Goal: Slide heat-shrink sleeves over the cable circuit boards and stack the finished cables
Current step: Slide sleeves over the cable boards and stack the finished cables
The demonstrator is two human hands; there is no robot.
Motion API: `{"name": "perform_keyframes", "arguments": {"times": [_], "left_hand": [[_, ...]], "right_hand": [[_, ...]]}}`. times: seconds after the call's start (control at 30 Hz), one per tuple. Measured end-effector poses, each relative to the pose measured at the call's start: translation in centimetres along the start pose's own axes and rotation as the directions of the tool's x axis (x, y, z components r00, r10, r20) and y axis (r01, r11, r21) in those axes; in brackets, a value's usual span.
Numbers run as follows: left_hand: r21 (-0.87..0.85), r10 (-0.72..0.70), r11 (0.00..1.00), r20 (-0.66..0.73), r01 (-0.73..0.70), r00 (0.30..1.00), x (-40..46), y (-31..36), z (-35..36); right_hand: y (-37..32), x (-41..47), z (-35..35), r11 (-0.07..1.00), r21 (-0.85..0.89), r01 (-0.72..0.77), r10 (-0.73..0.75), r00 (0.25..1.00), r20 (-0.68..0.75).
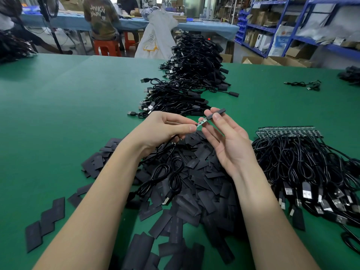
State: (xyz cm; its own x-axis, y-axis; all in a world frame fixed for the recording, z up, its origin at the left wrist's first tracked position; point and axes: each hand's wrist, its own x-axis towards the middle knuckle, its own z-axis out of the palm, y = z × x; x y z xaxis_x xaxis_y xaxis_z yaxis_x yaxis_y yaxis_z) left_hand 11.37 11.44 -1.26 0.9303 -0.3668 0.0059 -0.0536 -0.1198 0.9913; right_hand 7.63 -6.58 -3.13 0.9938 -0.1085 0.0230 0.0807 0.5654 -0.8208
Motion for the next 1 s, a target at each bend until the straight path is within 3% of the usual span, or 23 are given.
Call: {"name": "perform_keyframes", "arguments": {"times": [0.33, 0.47, 0.53, 0.7, 0.83, 1.0], "left_hand": [[-0.063, -0.015, 0.998, 0.036, 0.018, 0.999, -0.2, 0.1, -0.1], [-0.049, 0.008, 0.999, 0.046, -0.006, 0.999, -0.2, 0.1, -0.2], [-0.043, 0.039, 0.998, 0.038, -0.037, 0.999, -0.1, 0.1, 0.0], [0.021, 0.162, 0.987, -0.061, -0.161, 0.985, 0.0, 0.1, 0.5], [0.084, 0.215, 0.974, -0.025, -0.212, 0.976, 0.1, 0.2, 0.5], [0.183, 0.265, 0.950, -0.054, -0.251, 0.963, 0.2, 0.0, 0.3]], "right_hand": [[-0.6, 0.0, -0.6, 0.991, 0.068, -0.112, 0.104, 0.988, 0.114], [-0.7, 0.0, -0.9, 0.992, -0.063, -0.105, 0.113, 0.982, 0.148], [-0.5, 0.0, -0.8, 0.990, -0.113, -0.089, 0.105, 0.984, 0.146], [-0.2, 0.0, 0.0, 0.996, -0.035, -0.080, 0.083, 0.994, 0.072], [-0.2, 0.0, 0.2, 0.996, 0.015, -0.087, 0.087, 0.996, 0.037], [-0.2, 0.0, 0.3, 0.997, -0.048, -0.054, 0.056, 0.998, 0.026]]}}
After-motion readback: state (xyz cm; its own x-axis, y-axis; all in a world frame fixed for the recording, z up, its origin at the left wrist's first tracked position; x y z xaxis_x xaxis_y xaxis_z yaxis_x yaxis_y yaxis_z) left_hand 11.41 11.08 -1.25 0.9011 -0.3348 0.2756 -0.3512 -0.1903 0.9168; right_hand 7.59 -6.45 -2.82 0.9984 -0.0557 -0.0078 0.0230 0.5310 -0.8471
